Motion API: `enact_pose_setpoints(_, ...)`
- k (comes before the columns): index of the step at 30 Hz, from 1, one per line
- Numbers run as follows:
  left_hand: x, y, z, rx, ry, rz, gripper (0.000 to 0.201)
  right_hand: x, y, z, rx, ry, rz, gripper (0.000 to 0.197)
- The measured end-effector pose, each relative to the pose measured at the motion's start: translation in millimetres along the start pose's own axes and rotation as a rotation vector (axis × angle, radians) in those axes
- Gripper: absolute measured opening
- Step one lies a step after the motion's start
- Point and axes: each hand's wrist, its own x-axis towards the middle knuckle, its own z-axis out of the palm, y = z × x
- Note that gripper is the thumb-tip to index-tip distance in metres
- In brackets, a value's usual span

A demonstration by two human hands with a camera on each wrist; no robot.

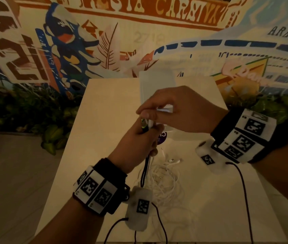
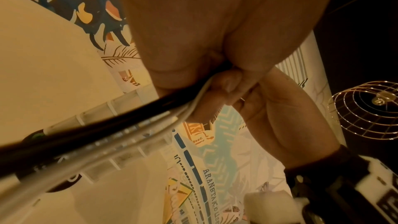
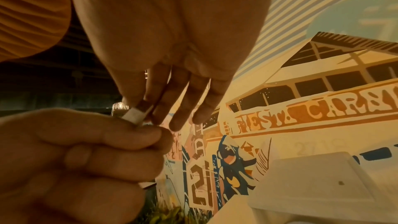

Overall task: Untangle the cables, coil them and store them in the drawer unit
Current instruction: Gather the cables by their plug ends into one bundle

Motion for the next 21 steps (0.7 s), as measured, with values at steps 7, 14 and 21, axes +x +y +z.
enact_pose_setpoints(7,6.4,0.0,-8.9,-0.046,0.025,0.036,0.019,-16.6,-1.6,25.1,0.1,-0.169,0.099,0.049)
enact_pose_setpoints(14,5.1,8.5,-3.5,-0.243,-0.008,0.127,0.018,-43.4,-0.5,69.2,0.867,-0.028,0.262,0.08)
enact_pose_setpoints(21,6.3,5.3,-16.4,0.032,0.023,0.223,0.016,-66.9,-4.9,102.4,1.022,0.0,0.488,0.033)
